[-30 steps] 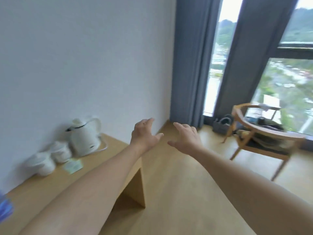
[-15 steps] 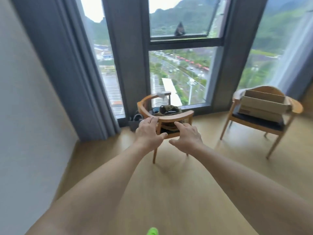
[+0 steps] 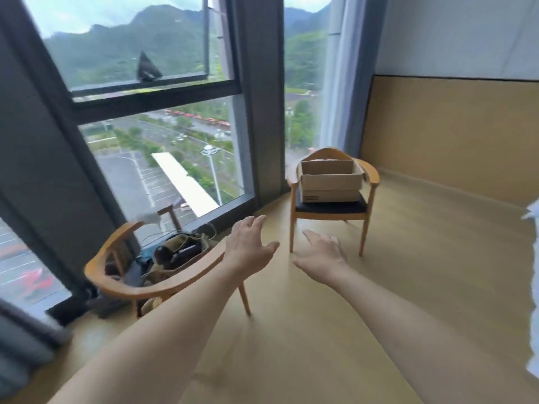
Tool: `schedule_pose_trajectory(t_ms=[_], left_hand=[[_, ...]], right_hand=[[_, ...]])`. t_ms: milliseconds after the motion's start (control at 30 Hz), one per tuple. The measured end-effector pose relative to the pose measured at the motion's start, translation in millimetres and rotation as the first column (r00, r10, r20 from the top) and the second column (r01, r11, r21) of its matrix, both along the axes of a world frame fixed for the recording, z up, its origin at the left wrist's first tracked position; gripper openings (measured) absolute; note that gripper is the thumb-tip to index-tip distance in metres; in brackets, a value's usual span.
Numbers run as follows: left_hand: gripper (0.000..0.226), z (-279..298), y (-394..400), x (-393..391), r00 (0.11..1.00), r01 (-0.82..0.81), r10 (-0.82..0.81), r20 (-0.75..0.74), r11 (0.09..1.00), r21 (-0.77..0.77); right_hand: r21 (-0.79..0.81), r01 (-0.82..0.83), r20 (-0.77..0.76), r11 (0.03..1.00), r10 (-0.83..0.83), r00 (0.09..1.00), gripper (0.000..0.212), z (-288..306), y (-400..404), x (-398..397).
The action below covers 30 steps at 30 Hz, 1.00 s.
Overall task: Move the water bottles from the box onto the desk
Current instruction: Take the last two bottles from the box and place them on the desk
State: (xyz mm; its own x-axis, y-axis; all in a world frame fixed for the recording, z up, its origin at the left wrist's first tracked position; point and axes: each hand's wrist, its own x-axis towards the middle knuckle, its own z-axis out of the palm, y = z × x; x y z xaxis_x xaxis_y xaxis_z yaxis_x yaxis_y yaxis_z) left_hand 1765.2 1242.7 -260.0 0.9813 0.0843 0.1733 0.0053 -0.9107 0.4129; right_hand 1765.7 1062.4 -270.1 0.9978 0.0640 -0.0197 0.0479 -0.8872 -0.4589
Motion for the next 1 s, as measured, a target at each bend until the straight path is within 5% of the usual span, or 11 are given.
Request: schedule_pose_trajectory(t_ms=[533,1000], left_hand=[[0.073,-30.4,-172.6,404.0,0.992,0.119,-0.118,-0.040,0.993,0.016],[0.064,-106.2,-239.9,706.8,0.962,0.198,-0.206,-0.182,0.978,-0.060]], right_hand=[[0.001,0.114,-0.023,0.994,-0.114,0.993,0.073,-9.0,-177.5,374.7],[-0.036,0.199,-0.169,0.979,-0.202,0.965,0.071,-75.8,-236.8,666.6]])
